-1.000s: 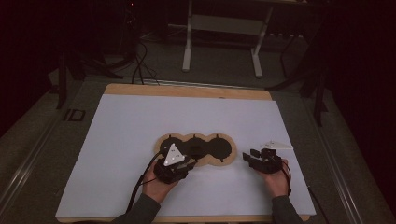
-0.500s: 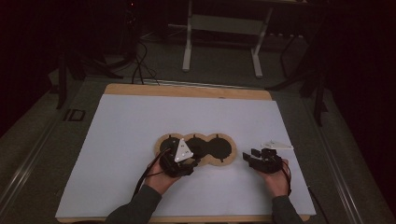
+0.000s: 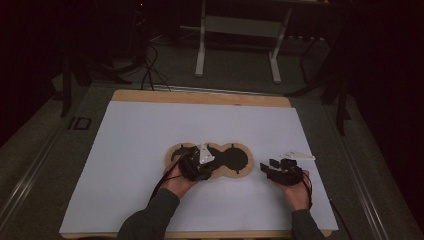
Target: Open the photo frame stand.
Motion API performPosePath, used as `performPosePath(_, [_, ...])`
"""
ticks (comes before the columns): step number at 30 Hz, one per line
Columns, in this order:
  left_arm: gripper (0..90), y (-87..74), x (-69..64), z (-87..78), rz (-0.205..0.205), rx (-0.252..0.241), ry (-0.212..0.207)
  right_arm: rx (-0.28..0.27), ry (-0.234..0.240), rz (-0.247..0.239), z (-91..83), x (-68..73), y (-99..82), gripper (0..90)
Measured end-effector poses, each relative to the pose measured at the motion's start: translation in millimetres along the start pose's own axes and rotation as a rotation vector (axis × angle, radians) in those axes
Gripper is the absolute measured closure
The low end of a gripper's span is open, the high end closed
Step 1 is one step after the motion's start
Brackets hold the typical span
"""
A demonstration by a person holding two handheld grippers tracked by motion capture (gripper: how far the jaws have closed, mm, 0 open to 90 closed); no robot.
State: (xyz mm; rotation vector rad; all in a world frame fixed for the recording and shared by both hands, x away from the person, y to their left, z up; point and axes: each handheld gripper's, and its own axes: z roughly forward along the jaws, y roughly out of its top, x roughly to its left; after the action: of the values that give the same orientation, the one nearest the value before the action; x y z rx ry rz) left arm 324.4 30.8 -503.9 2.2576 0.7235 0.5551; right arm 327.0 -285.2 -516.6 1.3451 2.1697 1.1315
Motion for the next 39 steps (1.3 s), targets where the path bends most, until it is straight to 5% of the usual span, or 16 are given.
performPosePath(9, [56.8,9.4,-5.4,11.6,0.088,0.036,0.041,0.000,0.006,-0.004,0.3,0.3,0.1,51.0])
performPosePath(15, [64.3,9.6,-6.9,10.8,0.109,0.029,0.073,-0.001,0.012,-0.004,-0.1,0.3,0.1,50.6])
performPosePath(39, [71.1,2.7,2.5,3.4,0.042,-0.074,0.056,-0.011,0.071,-0.003,-3.4,10.0,6.4,46.1])
